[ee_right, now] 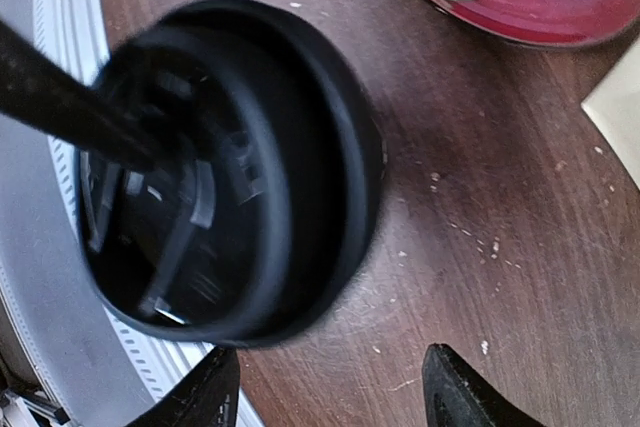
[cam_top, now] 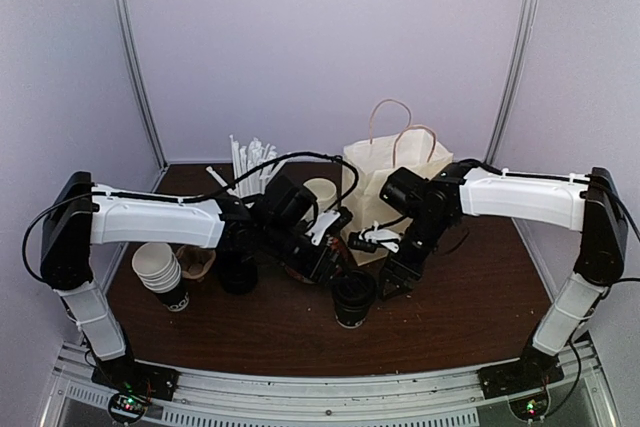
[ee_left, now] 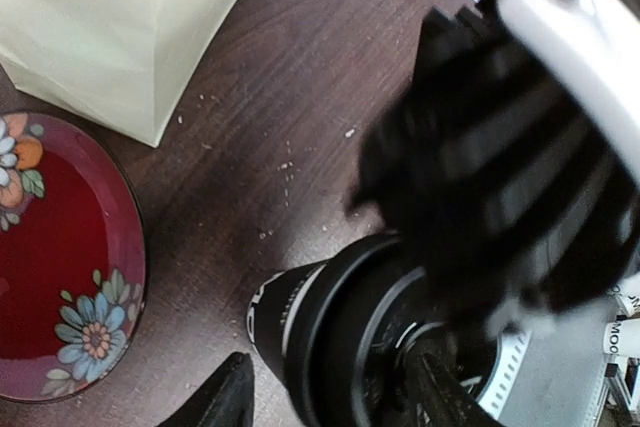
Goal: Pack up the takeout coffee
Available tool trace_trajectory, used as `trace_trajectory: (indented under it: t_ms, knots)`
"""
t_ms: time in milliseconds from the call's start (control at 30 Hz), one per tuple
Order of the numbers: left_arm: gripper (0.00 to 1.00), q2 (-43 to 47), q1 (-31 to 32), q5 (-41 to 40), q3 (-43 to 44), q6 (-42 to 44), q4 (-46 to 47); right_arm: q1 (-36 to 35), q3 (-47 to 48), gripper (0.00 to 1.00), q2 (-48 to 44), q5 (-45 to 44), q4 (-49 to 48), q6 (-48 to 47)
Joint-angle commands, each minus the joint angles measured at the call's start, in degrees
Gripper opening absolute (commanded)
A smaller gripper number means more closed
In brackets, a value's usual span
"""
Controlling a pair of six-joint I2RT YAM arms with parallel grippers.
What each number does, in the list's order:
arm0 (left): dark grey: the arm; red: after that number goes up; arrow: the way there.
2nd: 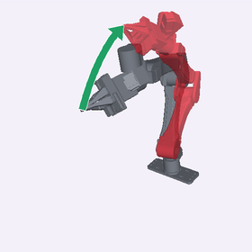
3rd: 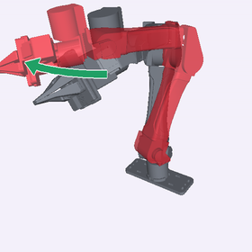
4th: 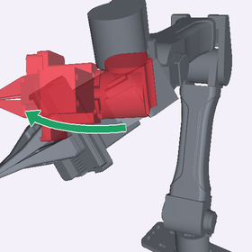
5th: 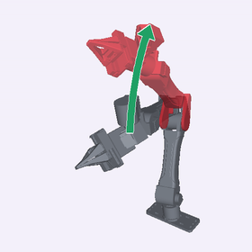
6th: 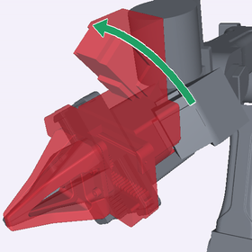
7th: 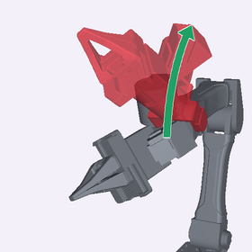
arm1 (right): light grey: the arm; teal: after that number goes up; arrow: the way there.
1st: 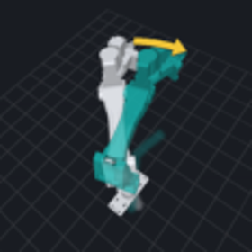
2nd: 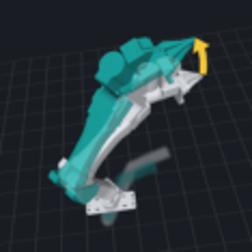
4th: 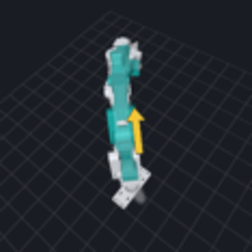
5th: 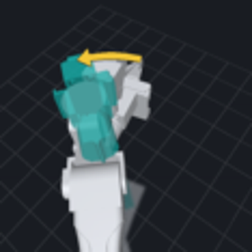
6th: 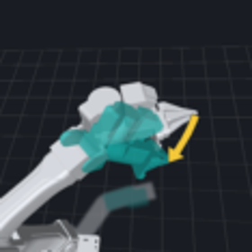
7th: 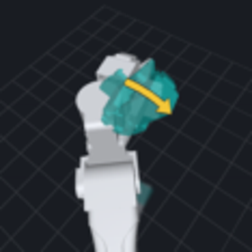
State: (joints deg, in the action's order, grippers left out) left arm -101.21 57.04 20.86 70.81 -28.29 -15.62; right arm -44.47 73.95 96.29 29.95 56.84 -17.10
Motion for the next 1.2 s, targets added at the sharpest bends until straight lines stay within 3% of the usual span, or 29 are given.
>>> trace_trajectory:
  t_ms: [0, 367, 600, 767, 1000, 1167]
  knots:
    - [0.53, 2.0, -0.2, 2.0, -2.3, -2.6, 2.5, 1.5, 1.5, 0.66, -0.4, -4.5, -1.2, 1.9]
    - [0.53, 6.0, -0.3, -1.1, -5.2, -5.0, 2.0, 2.9, 1.3, 0.66, -1.3, -1.4, -1.3, 2.3]
    - [0.47, 5.6, -0.3, -2.1, -4.4, -7.1, 2.3, 2.9, -3.5, 0.67, -3.5, 14.5, -2.3, 4.5]
    - [0.44, 8.1, -1.3, -7.2, -5.1, -11.1, 1.6, 2.9, -4.7, 0.60, -2.0, 21.4, -4.0, 6.9]
    - [0.35, 8.9, -3.5, -7.3, -5.4, -13.4, 0.5, 2.9, -3.8, 0.57, 1.2, 24.8, -6.0, 9.3]
    - [0.33, 5.8, -3.8, -1.9, -4.1, -14.3, 1.8, 2.9, -3.7, 0.51, 2.0, 22.6, -6.6, 10.4]
